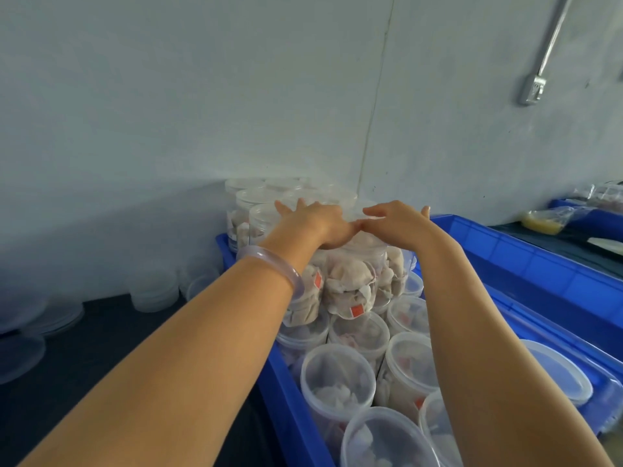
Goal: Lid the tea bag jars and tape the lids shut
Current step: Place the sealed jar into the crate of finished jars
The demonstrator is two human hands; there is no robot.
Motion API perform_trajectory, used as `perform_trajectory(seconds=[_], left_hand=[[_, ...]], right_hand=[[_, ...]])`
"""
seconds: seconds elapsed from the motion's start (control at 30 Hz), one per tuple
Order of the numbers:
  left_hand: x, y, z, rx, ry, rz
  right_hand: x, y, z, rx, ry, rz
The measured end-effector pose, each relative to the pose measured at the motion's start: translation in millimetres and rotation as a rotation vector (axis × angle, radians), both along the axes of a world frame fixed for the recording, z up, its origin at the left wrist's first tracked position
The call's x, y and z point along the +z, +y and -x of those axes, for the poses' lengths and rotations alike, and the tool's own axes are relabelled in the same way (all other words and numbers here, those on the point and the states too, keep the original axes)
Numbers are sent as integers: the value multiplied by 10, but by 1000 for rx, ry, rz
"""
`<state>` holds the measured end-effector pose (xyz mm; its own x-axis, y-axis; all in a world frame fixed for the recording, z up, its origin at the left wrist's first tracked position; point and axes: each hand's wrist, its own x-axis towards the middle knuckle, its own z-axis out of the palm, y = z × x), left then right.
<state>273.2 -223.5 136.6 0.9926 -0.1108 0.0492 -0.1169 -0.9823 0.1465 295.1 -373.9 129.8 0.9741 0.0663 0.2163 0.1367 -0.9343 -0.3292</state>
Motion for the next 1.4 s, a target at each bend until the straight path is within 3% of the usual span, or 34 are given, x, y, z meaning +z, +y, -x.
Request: perform_trajectory(seconds=[0.17, 0.23, 0.43, 0.63, 0.8, 0.87, 1.03, 1.17, 1.27, 1.4], left_hand=[[216, 235, 127, -138, -219, 380], [343, 476, 286, -123, -287, 441], [346, 1870, 1107, 160, -413, 448], [-354, 3507, 2192, 524, -399, 467], [-894, 4370, 2619, 679, -348, 530], [-1029, 4562, 2562, 679, -347, 504], [-1308, 5103, 2112, 723, -163, 101], [-1509, 5395, 1813, 701, -159, 14], [-1550, 5428, 1701, 704, -299, -85], [-1487, 5265, 1723, 722, -650, 101]], right_hand=[[329, 314, 239, 161, -144, -146], [495, 652, 350, 272, -185, -166], [566, 2287, 811, 610, -149, -153], [-42, 4164, 1654, 960, 25, -119], [-604, 5144, 1990, 1052, 178, -89], [-744, 5336, 1947, 1061, 188, -21], [-1067, 5856, 1528, 1066, 125, 124], [-1277, 6113, 1194, 1076, 68, 245], [-1308, 6152, 1146, 1065, 74, 64], [-1190, 5972, 1255, 1048, 44, -264]])
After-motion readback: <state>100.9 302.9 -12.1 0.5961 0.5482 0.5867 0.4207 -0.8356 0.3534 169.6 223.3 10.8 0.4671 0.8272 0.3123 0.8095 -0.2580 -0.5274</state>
